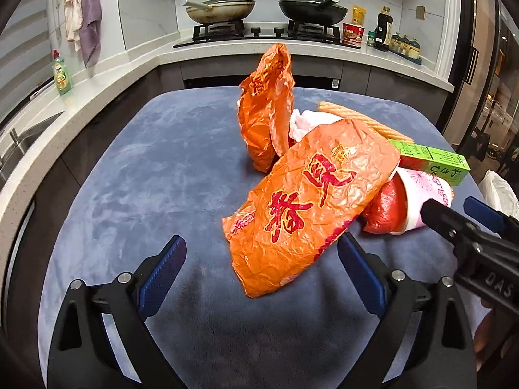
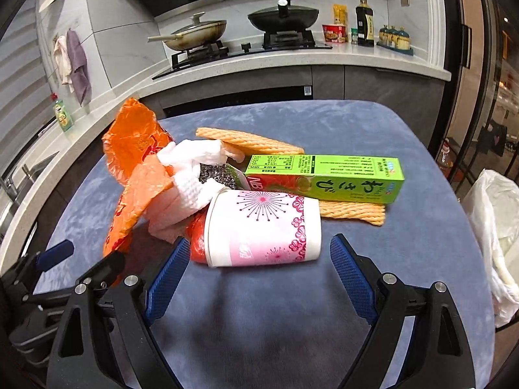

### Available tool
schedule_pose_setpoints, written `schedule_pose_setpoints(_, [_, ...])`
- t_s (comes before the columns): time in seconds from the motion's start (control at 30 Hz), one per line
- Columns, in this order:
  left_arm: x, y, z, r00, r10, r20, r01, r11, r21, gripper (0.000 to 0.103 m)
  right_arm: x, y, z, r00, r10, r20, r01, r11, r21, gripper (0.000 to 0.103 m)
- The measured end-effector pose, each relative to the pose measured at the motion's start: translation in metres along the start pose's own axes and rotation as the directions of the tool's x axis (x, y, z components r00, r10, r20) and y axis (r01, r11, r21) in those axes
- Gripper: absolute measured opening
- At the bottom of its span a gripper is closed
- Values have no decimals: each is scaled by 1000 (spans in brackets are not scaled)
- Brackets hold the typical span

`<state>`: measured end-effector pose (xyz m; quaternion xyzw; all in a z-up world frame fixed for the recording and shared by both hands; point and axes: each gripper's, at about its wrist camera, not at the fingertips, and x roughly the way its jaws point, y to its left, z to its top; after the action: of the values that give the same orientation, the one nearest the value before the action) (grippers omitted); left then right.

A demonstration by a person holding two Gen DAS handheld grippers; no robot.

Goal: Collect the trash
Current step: 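Grasp the orange printed bag with the left gripper while the right grasps the pink paper cup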

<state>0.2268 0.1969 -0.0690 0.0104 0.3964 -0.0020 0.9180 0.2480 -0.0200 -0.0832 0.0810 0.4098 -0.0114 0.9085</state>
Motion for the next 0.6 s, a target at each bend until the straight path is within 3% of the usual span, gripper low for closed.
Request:
schedule_pose_setpoints(0.4, [15,5,-1,999,-30,-32,29,999,-26,87,29,5,5,999,-40,-19,40,999,-8,91])
schedule_pose_setpoints(0.6, [14,5,-1,997,-60,-38,59,998,-28,73,39,-8,3,999,-20,-50,21,1000,23,91])
